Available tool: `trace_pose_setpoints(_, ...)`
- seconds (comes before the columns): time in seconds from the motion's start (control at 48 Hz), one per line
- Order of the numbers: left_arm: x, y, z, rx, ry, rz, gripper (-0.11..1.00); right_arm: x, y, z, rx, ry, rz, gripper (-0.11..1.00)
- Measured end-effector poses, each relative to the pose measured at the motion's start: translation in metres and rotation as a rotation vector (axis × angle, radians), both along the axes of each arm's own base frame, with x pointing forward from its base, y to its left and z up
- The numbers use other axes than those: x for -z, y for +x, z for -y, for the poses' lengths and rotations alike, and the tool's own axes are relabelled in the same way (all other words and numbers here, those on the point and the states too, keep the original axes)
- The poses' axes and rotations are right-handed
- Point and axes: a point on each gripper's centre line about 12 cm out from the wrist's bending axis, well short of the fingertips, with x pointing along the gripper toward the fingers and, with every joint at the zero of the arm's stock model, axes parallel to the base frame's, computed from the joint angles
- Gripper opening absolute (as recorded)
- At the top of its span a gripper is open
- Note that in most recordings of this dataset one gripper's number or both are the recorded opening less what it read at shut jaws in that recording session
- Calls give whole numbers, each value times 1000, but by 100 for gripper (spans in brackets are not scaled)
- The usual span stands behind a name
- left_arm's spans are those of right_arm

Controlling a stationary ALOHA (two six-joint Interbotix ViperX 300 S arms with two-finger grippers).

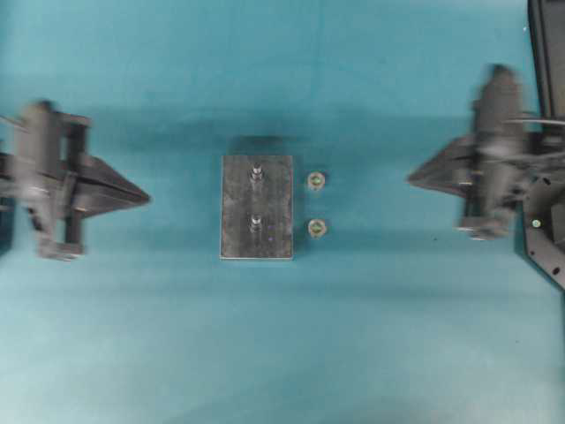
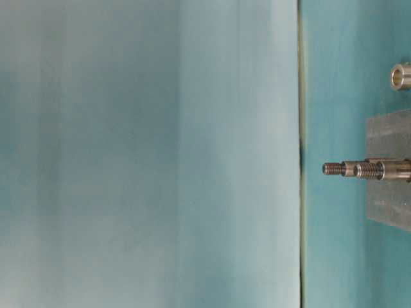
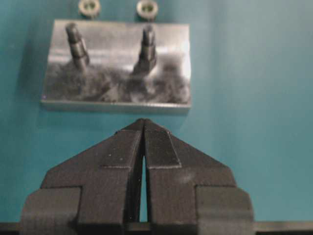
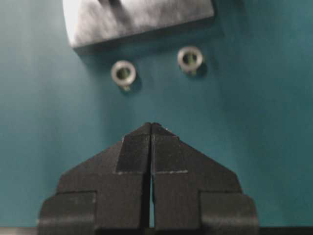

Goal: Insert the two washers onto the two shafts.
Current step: 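Move the right gripper over the upper silver washer beside the block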

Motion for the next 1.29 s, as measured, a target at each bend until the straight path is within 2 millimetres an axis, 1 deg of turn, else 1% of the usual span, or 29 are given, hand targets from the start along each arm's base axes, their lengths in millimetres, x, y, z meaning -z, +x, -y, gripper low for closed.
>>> trace_pose_setpoints(0.104,9,6,0,3,5,-44,0,17,18,2,-4,7,-107,-2)
trace_pose_setpoints(0.208,14,9,0,3,5,-66,0,31,35,5,-13,-1,-172,-2)
trace_pose_setpoints(0.375,13,11,0,5,8,-64,0,52,63,13,-21,-14,-251,-2)
trace_pose_setpoints(0.458,13,11,0,8,12,-64,0,60,77,20,-21,-18,-279,2)
trace_pose_setpoints(0.521,13,11,0,13,19,-64,0,66,87,23,-25,-21,-298,10)
trace_pose_setpoints(0.583,13,11,0,19,28,-64,0,72,94,26,-31,-25,-315,22)
trace_pose_setpoints(0.646,14,11,0,23,33,-69,0,77,100,27,-37,-27,-332,38)
trace_pose_setpoints(0.667,13,11,0,23,33,-64,0,77,104,29,-38,-28,-333,46)
trace_pose_setpoints(0.75,14,11,0,24,36,-71,0,78,113,30,-49,-34,-335,72)
trace_pose_setpoints(0.792,13,11,0,24,36,-66,0,78,117,31,-53,-39,-331,81)
trace_pose_setpoints(0.812,13,11,0,24,36,-66,0,79,118,31,-53,-39,-334,83)
trace_pose_setpoints(0.916,14,11,0,23,36,-69,0,82,123,32,-65,-47,-343,76)
trace_pose_setpoints(1.104,14,11,-2,18,37,-71,0,90,127,33,-73,-50,-357,75)
trace_pose_setpoints(1.291,16,10,-2,18,36,-75,0,102,131,37,-80,-63,-388,74)
